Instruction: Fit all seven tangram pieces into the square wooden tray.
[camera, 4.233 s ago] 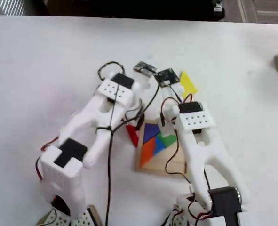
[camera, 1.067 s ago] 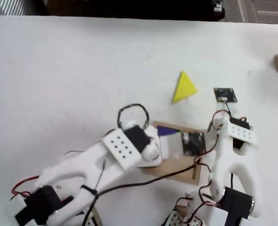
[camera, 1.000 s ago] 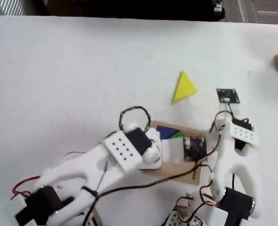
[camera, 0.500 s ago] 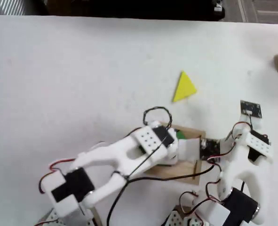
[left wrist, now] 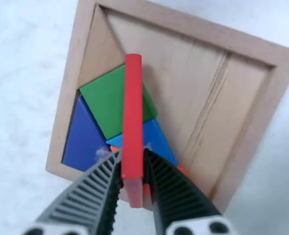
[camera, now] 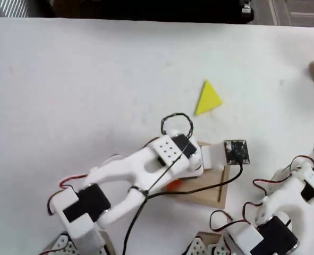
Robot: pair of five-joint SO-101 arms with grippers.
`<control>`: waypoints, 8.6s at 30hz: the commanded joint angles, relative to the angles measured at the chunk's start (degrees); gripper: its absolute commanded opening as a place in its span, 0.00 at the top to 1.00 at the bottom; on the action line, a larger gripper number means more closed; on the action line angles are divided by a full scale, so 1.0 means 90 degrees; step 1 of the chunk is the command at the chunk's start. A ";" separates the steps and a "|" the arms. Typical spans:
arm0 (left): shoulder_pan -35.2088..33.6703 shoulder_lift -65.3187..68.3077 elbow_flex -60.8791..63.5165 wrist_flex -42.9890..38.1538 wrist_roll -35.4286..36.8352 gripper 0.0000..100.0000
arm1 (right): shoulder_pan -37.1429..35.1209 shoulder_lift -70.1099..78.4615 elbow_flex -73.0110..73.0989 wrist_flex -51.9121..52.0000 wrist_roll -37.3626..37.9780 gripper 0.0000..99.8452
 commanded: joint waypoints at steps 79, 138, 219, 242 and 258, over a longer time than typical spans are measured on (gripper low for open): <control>-0.5582 -0.2965 0.3331 -0.0987 0.0996 0.67 | -0.2564 -0.4508 -0.0371 0.3541 0.2266 0.98; -0.5778 -0.1529 0.2188 -0.0576 0.0987 0.67 | -0.6803 -0.3648 0.1006 0.3082 0.4347 0.83; -0.5788 -0.1529 0.2178 -0.0596 0.0987 0.67 | -0.5211 -0.6139 0.2178 0.0357 0.1866 0.98; -0.5797 -0.1529 0.2178 -0.0576 0.0987 0.67 | -0.5035 -0.3424 0.0195 0.0864 0.0850 0.98; -0.5797 -0.1529 0.2178 -0.0576 0.0987 0.67 | -0.4996 -0.1011 -0.0840 0.0816 0.0322 0.98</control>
